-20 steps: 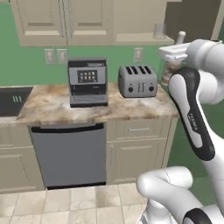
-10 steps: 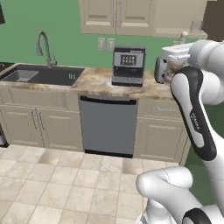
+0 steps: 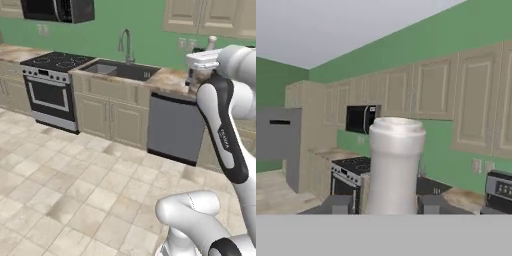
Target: There is a bowl on the dining counter. Grab a lemon wedge from the fridge and place it in the bowl. Then get the liquor bottle and glass cup from the cabinet and place them next to the bowl.
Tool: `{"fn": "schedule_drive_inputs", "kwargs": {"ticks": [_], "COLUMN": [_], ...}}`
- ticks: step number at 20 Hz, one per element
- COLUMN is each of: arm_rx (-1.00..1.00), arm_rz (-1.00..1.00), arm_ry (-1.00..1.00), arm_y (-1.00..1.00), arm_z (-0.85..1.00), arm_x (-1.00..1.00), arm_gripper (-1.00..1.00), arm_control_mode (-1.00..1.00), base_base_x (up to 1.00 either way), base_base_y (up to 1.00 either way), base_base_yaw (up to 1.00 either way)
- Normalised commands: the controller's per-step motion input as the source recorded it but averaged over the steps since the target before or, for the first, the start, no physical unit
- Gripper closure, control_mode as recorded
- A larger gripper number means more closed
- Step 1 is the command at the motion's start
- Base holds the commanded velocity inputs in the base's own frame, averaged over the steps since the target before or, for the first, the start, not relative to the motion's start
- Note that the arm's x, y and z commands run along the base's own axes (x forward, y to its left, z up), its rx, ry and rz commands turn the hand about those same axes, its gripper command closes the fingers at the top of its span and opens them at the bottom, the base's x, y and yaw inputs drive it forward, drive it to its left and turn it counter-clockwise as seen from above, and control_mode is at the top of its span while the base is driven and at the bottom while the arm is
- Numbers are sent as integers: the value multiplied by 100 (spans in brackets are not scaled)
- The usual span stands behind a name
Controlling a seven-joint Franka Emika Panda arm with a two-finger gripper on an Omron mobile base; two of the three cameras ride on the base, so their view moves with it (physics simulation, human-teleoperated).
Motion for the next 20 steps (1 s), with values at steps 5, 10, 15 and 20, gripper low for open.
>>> {"fn": "schedule_drive_inputs", "kwargs": {"ticks": [5, 10, 15, 20], "arm_rx": [0, 0, 0, 0], "arm_rz": [0, 0, 0, 0], "arm_ry": [0, 0, 0, 0], "arm_y": [0, 0, 0, 0], "arm_z": [0, 0, 0, 0], "arm_x": [0, 0, 0, 0], "arm_gripper": [100, 100, 100, 100], "arm_control_mode": [100, 100, 100, 100], "base_base_x": [-73, -58, -38, -21], "base_base_y": [45, 63, 66, 74], "base_base_yaw": [53, 58, 64, 65]}}
